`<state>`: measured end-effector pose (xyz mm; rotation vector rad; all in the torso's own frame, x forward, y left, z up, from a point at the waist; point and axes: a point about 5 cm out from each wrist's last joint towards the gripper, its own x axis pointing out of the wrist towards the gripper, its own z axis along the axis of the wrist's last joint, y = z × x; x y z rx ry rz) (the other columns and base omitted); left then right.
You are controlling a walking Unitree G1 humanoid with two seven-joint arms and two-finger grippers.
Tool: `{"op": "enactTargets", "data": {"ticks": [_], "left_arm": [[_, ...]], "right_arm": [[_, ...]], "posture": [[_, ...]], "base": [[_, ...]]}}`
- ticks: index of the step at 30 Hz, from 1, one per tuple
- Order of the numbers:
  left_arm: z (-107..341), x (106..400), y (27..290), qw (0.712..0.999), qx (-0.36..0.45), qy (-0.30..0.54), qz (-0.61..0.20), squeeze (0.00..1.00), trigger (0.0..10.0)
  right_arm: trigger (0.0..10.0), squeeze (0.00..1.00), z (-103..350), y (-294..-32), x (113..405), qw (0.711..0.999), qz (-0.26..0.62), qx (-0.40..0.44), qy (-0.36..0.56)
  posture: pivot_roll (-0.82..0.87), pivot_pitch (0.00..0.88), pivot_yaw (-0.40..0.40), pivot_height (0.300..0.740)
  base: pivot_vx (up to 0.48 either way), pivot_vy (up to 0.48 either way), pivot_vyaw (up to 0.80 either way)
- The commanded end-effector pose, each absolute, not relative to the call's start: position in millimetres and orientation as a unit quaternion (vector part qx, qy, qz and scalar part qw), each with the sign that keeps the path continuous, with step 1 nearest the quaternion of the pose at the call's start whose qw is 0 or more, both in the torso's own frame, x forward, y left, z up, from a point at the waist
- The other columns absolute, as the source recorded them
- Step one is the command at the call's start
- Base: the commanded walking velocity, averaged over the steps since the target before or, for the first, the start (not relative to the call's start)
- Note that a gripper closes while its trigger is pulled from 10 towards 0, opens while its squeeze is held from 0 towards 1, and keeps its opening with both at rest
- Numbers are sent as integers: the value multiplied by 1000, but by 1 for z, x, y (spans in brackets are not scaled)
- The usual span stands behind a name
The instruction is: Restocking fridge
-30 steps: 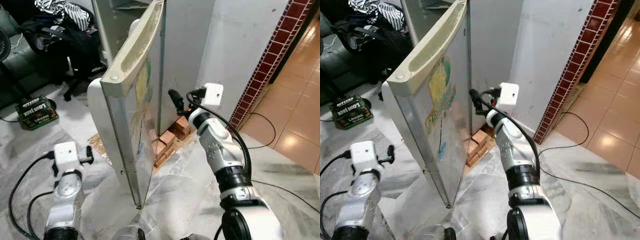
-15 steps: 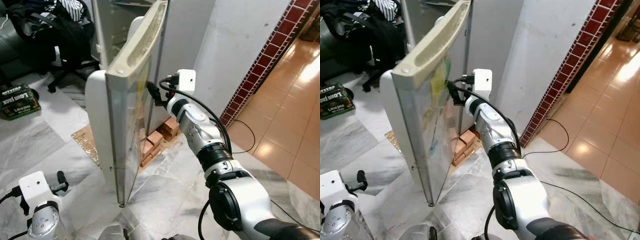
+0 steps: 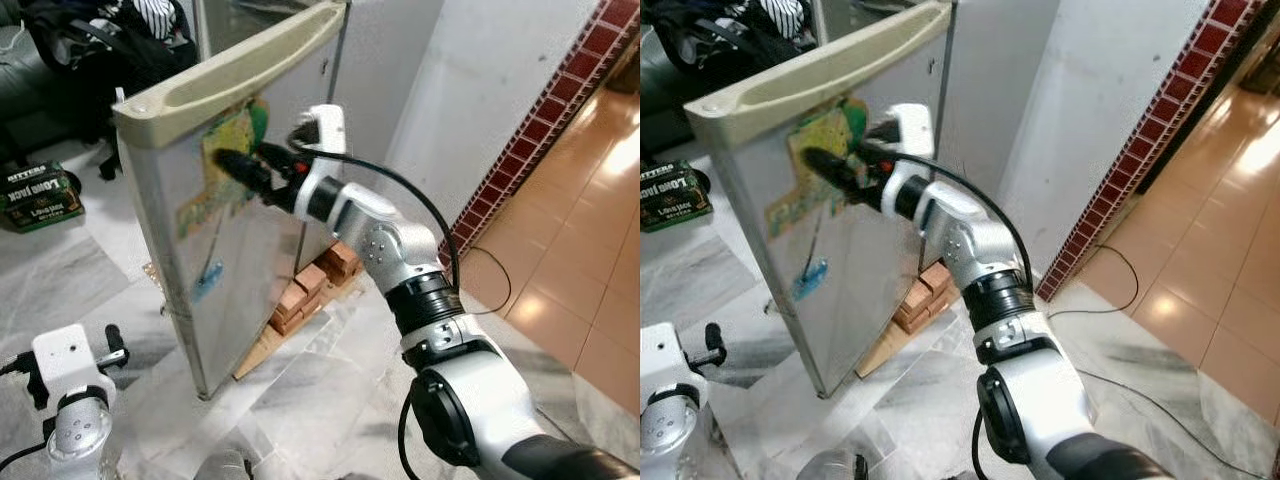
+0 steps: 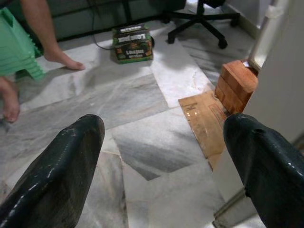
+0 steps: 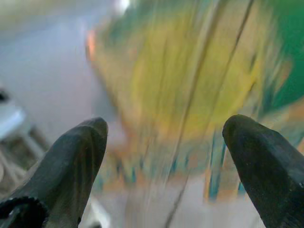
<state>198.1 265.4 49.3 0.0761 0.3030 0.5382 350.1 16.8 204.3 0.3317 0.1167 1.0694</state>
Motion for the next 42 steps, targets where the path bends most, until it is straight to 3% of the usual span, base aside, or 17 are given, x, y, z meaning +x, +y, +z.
{"op": "enactTargets", "data": {"ticks": [1,9,16,20,21,22,23,25,26,27,28,32,35,37,38,39,42], "left_arm": [[48,198,266,952,43,155,259,0,10000],[49,204,268,953,48,155,256,0,10000],[49,211,267,954,51,158,249,0,10000],[50,215,267,955,53,156,247,0,10000],[51,216,267,955,52,156,248,0,10000],[51,216,267,955,52,156,248,0,10000],[51,217,268,955,51,155,249,0,10000],[51,217,269,954,51,154,251,0,10000],[51,217,269,954,51,154,251,0,10000],[51,217,270,954,50,153,254,0,10000],[51,216,271,953,48,153,258,0,10000],[50,216,271,951,44,152,265,0,10000],[49,220,268,954,36,148,260,0,10000],[49,221,267,954,36,148,257,0,10000],[51,229,267,959,42,146,241,0,10000],[51,229,267,959,42,146,241,0,10000],[56,243,270,962,39,141,232,0,10000]], "right_arm": [[10000,0,189,34,339,833,524,160,71],[10000,0,160,4,356,904,400,92,118],[10000,0,173,35,334,852,508,88,94],[10000,0,184,54,327,845,525,65,74],[10000,0,196,68,313,805,585,76,61],[10000,0,196,68,313,805,585,76,61],[10000,0,209,77,294,745,658,100,52],[10000,0,224,78,274,674,728,117,37],[10000,0,224,78,274,674,728,117,37],[10000,0,234,75,264,632,766,115,18],[10000,0,236,74,264,626,772,113,13],[10000,0,231,71,268,638,763,102,14],[10000,0,205,61,288,712,699,57,32],[10000,0,201,59,292,727,684,56,37],[10000,0,187,44,310,784,616,48,56],[10000,0,187,44,310,784,616,48,56],[10000,0,174,18,328,841,536,32,68]], "posture": [[290,0,-119,740],[272,0,-108,740],[252,0,-93,740],[253,0,-96,740],[254,0,-103,740],[254,0,-103,740],[256,0,-108,740],[260,0,-123,740],[260,0,-123,740],[263,0,-132,740],[263,0,-134,740],[265,0,-136,740],[264,0,-133,740],[264,0,-133,740],[243,0,-113,740],[243,0,-113,740],[226,0,-104,740]], "base": [[0,0,0],[0,0,0],[0,0,0],[0,0,0],[0,0,0],[0,0,0],[0,0,0],[0,0,0],[0,0,0],[0,0,0],[0,0,0],[0,0,0],[0,0,0],[0,0,0],[0,0,0],[0,0,0],[0,0,0]]}}
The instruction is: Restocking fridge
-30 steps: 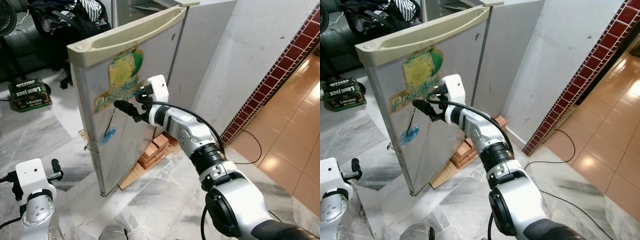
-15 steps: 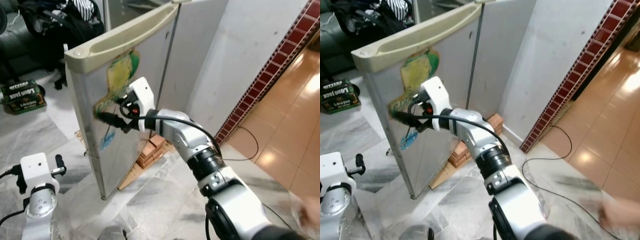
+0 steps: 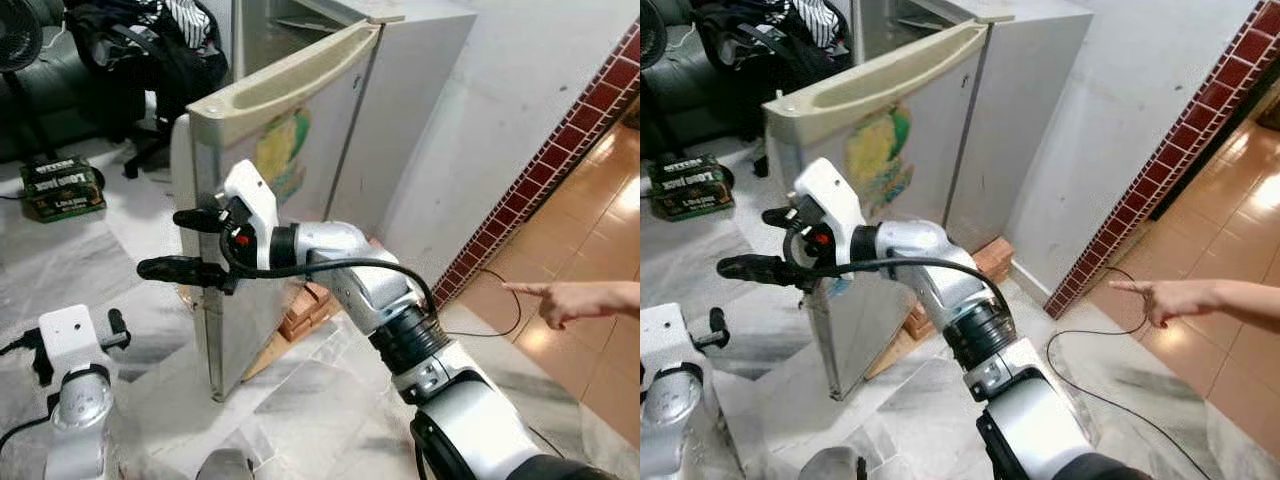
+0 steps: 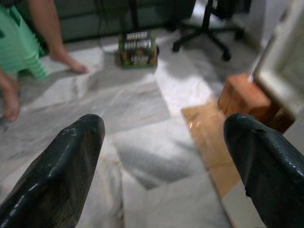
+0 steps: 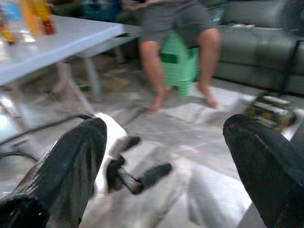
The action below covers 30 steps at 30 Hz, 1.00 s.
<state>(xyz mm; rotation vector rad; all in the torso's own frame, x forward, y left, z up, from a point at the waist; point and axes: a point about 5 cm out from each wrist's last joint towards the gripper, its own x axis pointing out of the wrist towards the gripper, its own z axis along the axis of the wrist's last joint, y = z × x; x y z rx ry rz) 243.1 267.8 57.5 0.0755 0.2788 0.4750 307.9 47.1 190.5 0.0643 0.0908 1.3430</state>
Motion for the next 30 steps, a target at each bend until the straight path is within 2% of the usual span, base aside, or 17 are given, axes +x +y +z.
{"op": "enactTargets", "data": {"ticks": [1,2,3,4,8,13,17,21,22,25,27,30], "left_arm": [[60,249,273,963,35,135,231,0,10000],[60,249,273,963,35,135,231,0,10000],[63,253,274,964,36,131,230,0,10000],[63,254,274,964,36,129,228,0,10000],[62,254,273,966,37,131,221,0,10000],[60,255,270,969,31,130,209,0,10000],[60,254,268,970,23,126,205,0,10000],[60,252,263,974,13,118,192,0,10000],[59,251,262,975,12,118,190,0,10000],[55,250,260,975,10,123,185,0,10000],[54,250,259,975,11,126,183,0,10000],[52,249,256,976,10,129,177,0,10000]], "right_arm": [[10000,0,168,2,339,869,488,36,75],[10000,0,168,2,339,869,488,36,75],[10000,0,162,-12,348,893,442,31,81],[10000,0,158,-18,351,901,424,34,86],[10000,0,156,-16,349,896,433,49,88],[10000,0,151,3,340,884,456,44,90],[10000,0,147,4,340,889,444,55,93],[10000,0,140,-15,346,919,380,59,90],[10000,0,135,-26,349,933,344,46,93],[10000,0,124,-48,353,952,283,51,103],[10000,0,121,-52,353,952,282,57,107],[10000,0,109,-66,354,958,256,-34,124]], "posture": [[213,0,-97,740],[213,0,-97,740],[208,0,-94,740],[200,0,-88,740],[194,0,-83,740],[198,0,-83,740],[195,0,-85,740],[185,0,-84,740],[179,0,-85,740],[173,0,-85,740],[173,1,-84,740],[167,0,-80,740]], "base": [[0,0,0],[0,0,0],[0,0,0],[0,0,0],[0,0,0],[0,0,0],[0,0,0],[0,0,0],[0,0,0],[0,0,0],[0,0,0],[0,0,0]]}}
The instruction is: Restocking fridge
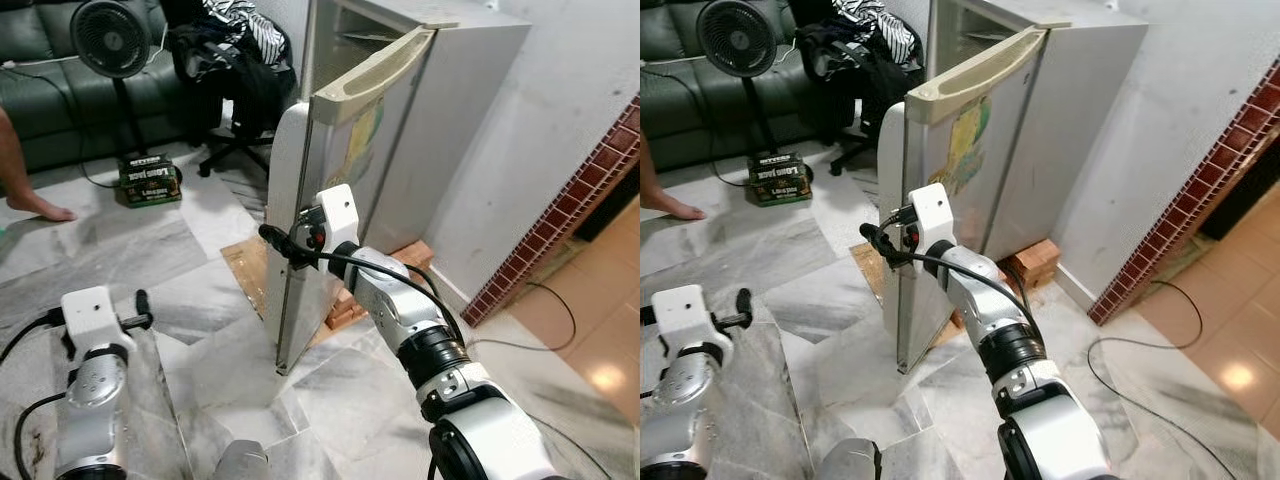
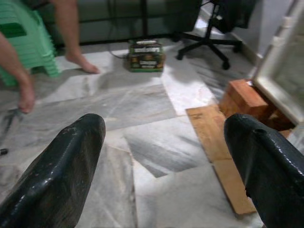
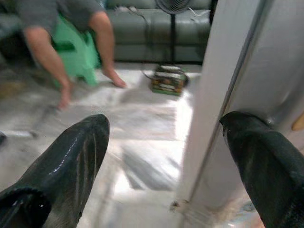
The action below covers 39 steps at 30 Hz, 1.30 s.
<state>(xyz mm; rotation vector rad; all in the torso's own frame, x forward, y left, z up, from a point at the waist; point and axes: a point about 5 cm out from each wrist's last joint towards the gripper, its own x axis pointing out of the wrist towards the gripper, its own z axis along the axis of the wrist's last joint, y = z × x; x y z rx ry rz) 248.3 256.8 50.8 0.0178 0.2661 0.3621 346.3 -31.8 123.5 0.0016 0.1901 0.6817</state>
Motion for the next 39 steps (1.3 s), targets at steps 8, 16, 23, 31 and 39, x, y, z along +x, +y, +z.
{"op": "enactTargets", "data": {"ticks": [8,16,23,31,39], "left_arm": [[50,248,251,977,8,133,168,0,10000],[51,251,248,978,9,134,160,0,10000],[53,251,245,983,4,121,140,0,10000],[50,249,241,983,-3,121,136,0,10000],[52,250,238,985,-5,117,130,0,10000]], "right_arm": [[10000,0,109,-77,361,969,212,-34,125],[10000,0,124,-29,358,963,249,9,107],[10000,0,135,-10,360,965,239,38,101],[10000,0,129,-19,361,968,224,26,108],[10000,0,123,-27,359,969,217,35,110]], "posture": [[156,10,-69,740],[153,22,-56,740],[155,28,-56,740],[145,35,-60,740],[143,30,-57,740]], "base": [[0,0,0],[0,0,0],[0,0,0],[461,0,-594],[277,0,-202]]}}
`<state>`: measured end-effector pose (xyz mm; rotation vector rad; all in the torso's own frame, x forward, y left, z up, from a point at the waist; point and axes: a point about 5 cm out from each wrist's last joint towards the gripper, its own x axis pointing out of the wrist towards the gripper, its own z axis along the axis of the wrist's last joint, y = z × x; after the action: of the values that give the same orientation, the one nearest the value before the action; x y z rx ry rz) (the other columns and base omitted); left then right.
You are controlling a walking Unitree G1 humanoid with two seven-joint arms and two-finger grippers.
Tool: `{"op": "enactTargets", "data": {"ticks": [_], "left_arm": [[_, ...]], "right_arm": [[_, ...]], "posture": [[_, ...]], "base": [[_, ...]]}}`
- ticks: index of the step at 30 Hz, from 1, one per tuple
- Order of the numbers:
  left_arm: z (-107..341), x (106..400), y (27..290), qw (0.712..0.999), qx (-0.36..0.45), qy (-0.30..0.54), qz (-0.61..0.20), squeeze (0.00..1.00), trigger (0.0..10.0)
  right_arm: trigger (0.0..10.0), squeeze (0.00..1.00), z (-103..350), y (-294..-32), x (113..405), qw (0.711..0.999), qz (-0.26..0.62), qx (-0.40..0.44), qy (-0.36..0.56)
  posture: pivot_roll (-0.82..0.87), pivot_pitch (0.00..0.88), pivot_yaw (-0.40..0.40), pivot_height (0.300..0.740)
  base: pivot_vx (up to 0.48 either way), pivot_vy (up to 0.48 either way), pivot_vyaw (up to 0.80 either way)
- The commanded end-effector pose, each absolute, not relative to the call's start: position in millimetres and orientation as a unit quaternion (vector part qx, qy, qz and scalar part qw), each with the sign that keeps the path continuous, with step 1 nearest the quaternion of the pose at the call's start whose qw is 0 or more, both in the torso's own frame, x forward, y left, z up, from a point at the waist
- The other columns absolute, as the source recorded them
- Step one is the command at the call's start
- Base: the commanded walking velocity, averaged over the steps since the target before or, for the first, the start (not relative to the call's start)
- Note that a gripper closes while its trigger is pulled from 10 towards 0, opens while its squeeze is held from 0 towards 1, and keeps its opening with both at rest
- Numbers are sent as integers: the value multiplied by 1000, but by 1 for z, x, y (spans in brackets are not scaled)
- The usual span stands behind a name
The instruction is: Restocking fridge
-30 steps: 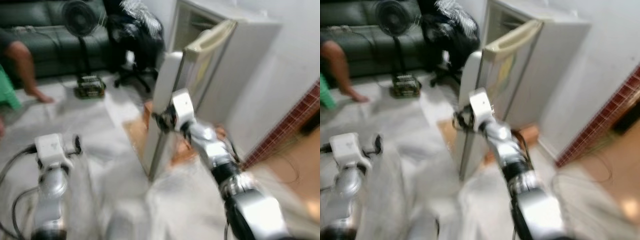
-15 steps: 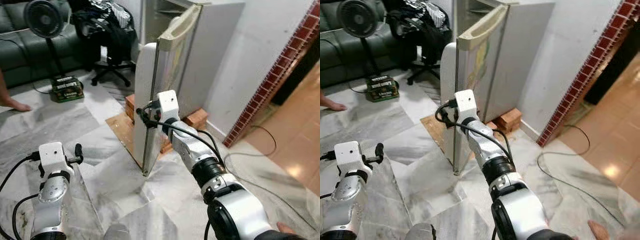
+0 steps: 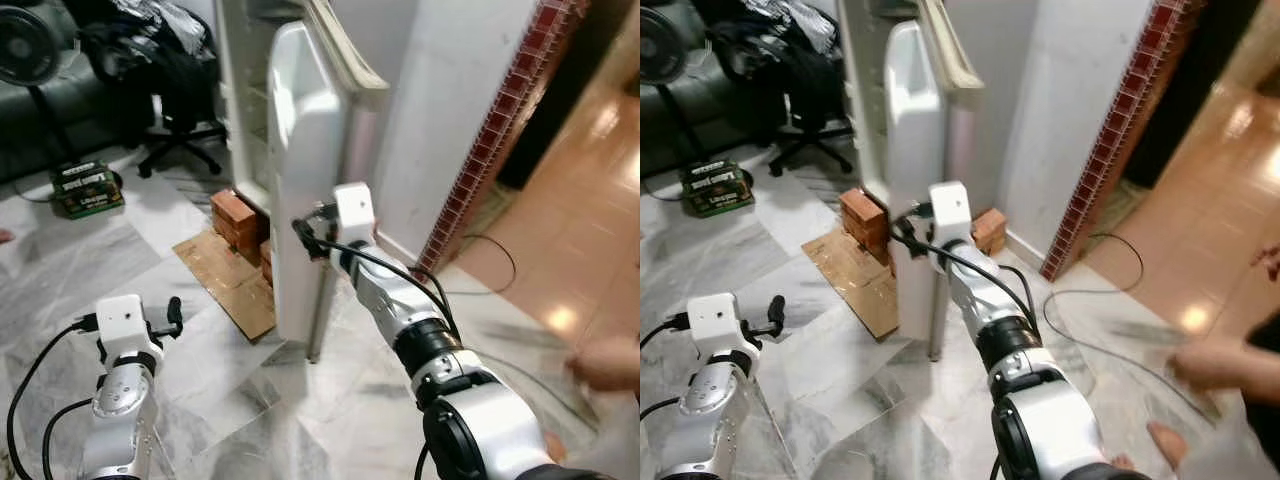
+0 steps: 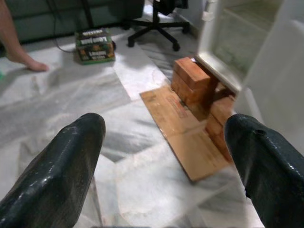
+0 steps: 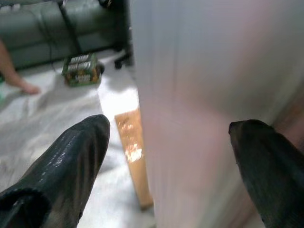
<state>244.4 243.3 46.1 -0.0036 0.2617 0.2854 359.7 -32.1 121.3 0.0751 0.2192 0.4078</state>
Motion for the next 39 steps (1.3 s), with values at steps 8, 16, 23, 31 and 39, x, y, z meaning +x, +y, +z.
{"op": "enactTargets", "data": {"ticks": [8,16,23,31,39], "left_arm": [[50,248,240,984,0,123,130,0,10000],[49,247,239,983,2,126,130,0,10000],[48,247,236,984,1,128,126,0,10000],[51,249,235,986,-1,122,117,0,10000],[50,250,233,986,-1,123,113,0,10000]], "right_arm": [[10000,0,120,-33,358,971,206,39,112],[10000,0,114,-46,359,973,195,39,120],[10000,0,111,-52,359,974,185,38,124],[10000,0,107,-59,358,977,168,39,129],[10000,0,102,-73,357,980,146,35,133]], "posture": [[141,27,-53,740],[140,27,-52,740],[136,29,-49,740],[128,36,-40,740],[117,46,-36,740]], "base": [[0,0,0],[0,0,0],[0,0,0],[0,0,0],[0,0,0]]}}
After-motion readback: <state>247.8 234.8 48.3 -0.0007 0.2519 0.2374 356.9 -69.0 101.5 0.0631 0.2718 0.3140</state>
